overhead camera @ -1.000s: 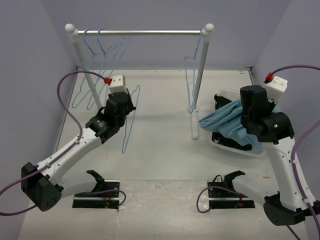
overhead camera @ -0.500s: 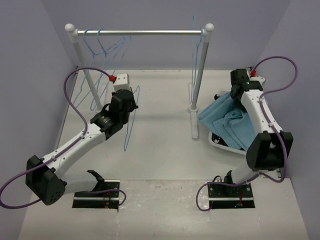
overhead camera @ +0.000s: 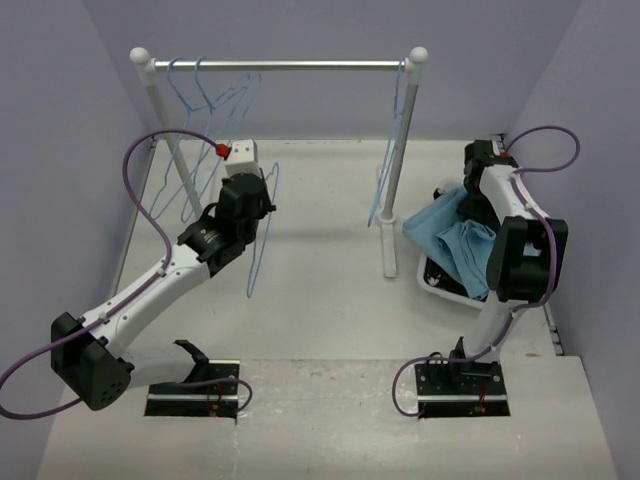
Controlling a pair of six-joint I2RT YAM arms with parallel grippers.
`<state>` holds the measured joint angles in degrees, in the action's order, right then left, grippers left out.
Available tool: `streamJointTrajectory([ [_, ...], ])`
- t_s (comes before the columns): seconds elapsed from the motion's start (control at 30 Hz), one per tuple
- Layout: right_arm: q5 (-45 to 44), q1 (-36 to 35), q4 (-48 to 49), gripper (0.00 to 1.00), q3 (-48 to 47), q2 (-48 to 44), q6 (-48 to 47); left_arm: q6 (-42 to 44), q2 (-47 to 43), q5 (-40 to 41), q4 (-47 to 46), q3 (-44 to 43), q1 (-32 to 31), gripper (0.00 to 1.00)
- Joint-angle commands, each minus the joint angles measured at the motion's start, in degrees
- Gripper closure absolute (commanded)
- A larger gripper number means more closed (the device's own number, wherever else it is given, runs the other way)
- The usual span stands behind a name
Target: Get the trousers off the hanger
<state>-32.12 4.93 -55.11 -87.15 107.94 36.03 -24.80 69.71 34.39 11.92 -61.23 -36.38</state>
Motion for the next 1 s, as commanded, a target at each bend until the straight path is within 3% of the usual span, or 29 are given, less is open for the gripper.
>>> streamJointTrajectory([
  [0.0, 1.71, 1.05, -2.19, 0.3, -0.21, -3.86, 0.71, 2.56, -1.42, -1.95, -1.37, -3.54, 0.35, 1.0],
  [0.07, 1.97, 0.96, -2.45, 0.22, -0.3, -9.2, 0.18, 3.61, -2.12, -3.62, -1.38, -3.89, 0.26, 1.0],
  [0.1, 2.23, 0.96, -2.28, 0.1, -0.12, -11.24, -0.17, 3.7, -2.39, -5.02, -1.46, -3.89, 0.26, 1.0],
  [0.17, 3.02, 0.96, -2.28, 0.01, 0.4, -16.34, -1.22, 4.67, -3.53, -6.52, -1.81, -3.89, 0.26, 1.0],
  [0.37, 5.13, 0.96, -2.37, 0.01, 0.93, -27.76, -2.45, 7.13, -5.46, -10.13, -2.52, -6.7, 0.17, 1.0],
  [0.6, 23.82, 0.96, 10.26, 0.01, 6.81, -41.82, -7.9, 11.16, -4.16, -15.48, -8.49, -12.5, 0.08, 1.0],
  [0.73, 30.26, 0.96, 15.2, 0.01, 9.54, -47.11, -9.75, 14.68, 0.32, -12.61, -9.82, -20.65, 0.17, 1.0],
  [0.97, 26.15, 0.96, 16.44, 0.01, 12.53, -49.49, -10.02, 20.93, 9.63, -9.26, -12.98, -30.69, 0.43, 1.0],
])
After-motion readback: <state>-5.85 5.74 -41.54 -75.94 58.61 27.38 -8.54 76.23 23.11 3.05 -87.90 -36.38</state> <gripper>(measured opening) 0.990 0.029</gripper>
